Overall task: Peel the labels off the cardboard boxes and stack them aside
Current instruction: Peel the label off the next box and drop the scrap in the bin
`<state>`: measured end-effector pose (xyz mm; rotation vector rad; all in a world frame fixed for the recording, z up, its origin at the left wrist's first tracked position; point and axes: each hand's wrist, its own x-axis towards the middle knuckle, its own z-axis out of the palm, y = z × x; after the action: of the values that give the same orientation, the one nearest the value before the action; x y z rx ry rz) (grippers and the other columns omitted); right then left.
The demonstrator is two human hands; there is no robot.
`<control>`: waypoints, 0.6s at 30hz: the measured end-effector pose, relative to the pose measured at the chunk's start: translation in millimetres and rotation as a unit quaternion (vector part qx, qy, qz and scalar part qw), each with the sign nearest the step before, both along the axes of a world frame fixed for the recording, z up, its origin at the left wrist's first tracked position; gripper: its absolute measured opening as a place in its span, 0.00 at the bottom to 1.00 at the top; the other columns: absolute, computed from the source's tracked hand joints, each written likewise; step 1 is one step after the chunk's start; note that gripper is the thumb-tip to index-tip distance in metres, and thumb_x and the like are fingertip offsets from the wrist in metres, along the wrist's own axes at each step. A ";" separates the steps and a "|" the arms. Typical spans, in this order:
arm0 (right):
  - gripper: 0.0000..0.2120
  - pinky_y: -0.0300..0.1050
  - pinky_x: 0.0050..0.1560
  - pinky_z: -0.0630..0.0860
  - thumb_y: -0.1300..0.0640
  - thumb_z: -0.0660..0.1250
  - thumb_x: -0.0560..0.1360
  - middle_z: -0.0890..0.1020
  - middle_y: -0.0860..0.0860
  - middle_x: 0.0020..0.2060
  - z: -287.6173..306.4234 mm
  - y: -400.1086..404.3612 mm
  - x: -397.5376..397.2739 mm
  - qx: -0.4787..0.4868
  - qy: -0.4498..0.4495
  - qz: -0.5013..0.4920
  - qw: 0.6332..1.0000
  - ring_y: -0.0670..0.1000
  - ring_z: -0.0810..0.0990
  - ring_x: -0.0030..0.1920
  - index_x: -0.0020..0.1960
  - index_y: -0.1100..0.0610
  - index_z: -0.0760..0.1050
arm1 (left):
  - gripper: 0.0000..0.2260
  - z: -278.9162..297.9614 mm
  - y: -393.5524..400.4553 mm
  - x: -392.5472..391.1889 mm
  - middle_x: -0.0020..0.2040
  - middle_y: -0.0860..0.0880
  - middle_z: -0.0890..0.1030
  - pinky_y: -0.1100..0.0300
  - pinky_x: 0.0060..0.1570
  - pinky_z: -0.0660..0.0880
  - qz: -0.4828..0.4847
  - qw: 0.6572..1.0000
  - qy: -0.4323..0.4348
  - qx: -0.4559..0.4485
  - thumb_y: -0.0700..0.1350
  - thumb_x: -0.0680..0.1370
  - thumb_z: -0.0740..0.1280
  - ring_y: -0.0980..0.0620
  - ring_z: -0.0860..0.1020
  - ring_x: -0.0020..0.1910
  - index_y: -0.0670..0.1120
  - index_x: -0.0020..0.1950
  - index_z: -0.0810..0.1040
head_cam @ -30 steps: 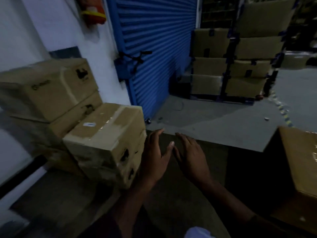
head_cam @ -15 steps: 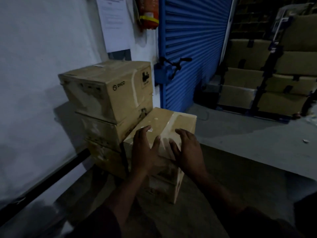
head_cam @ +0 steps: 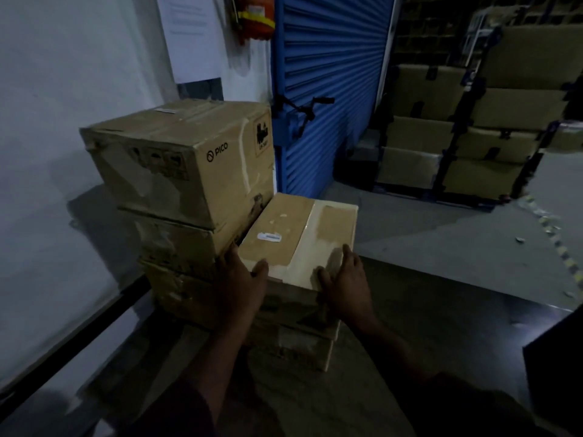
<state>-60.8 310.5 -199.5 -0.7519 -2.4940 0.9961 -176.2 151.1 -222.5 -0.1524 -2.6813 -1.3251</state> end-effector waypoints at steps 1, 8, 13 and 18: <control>0.37 0.59 0.71 0.65 0.46 0.63 0.79 0.57 0.57 0.77 -0.4 2.6 1.0 -0.005 -0.007 -0.003 1.000 0.59 0.59 0.75 0.78 0.58 0.48 | 0.35 1.0 0.1 -0.6 0.76 0.41 0.64 0.41 0.70 0.66 0.003 1.000 0.003 0.002 0.57 0.76 0.69 0.39 0.64 0.73 0.45 0.78 0.60; 0.28 0.53 0.58 0.76 0.48 0.64 0.78 0.73 0.56 0.67 0.2 42.2 30.8 -0.020 0.009 -0.020 1.000 0.54 0.77 0.60 0.75 0.53 0.59 | 0.39 7.9 10.3 3.7 0.56 0.45 0.82 0.45 0.57 0.77 -0.039 0.998 -0.051 -0.007 0.77 0.70 0.51 0.41 0.80 0.53 0.48 0.62 0.79; 0.28 0.52 0.54 0.78 0.49 0.65 0.78 0.75 0.56 0.64 -1.5 68.3 72.2 -0.008 0.029 -0.072 0.997 0.52 0.79 0.54 0.75 0.52 0.60 | 0.27 29.7 49.0 42.7 0.56 0.46 0.82 0.55 0.54 0.73 -0.080 0.996 -0.005 0.028 0.66 0.78 0.60 0.43 0.80 0.55 0.45 0.62 0.79; 0.27 0.43 0.50 0.74 0.50 0.66 0.77 0.74 0.55 0.65 -8.1 107.0 138.2 0.017 0.061 -0.167 0.984 0.51 0.78 0.54 0.73 0.51 0.64 | 0.21 35.1 111.3 89.2 0.50 0.47 0.83 0.58 0.43 0.71 -0.133 0.989 0.053 0.033 0.62 0.78 0.64 0.47 0.80 0.48 0.46 0.56 0.81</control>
<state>77.4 417.6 -207.5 -1.0247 -2.1809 0.8473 -87.0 262.4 -187.5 -0.5748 -2.5926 -1.4282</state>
